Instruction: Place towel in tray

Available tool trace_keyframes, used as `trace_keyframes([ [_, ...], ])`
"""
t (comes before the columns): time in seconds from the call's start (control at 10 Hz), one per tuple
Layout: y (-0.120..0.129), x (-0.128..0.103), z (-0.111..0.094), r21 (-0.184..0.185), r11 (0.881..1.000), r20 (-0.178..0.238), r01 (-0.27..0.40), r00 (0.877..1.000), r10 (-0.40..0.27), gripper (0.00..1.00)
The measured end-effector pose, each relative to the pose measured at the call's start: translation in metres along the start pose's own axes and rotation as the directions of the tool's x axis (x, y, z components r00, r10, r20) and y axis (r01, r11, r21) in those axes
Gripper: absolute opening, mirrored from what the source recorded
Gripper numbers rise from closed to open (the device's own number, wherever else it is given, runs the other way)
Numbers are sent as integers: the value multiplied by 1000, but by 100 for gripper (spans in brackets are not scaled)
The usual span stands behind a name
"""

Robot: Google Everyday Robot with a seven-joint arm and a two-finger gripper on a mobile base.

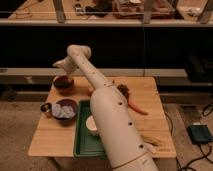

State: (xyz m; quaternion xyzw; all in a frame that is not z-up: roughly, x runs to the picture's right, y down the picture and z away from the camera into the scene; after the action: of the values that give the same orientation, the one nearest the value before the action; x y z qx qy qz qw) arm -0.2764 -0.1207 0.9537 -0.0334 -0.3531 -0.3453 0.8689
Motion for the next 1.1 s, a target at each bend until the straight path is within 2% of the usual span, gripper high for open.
trace_keyframes([
  [0.4, 1, -2, -2, -7, 1000, -7, 6, 1000, -6, 80],
  [0.8, 10, -41, -26, -96, 995, 20, 42, 999, -40, 80],
  [1.1, 19, -65, -47, -169, 984, 43, 48, 998, -41, 80],
])
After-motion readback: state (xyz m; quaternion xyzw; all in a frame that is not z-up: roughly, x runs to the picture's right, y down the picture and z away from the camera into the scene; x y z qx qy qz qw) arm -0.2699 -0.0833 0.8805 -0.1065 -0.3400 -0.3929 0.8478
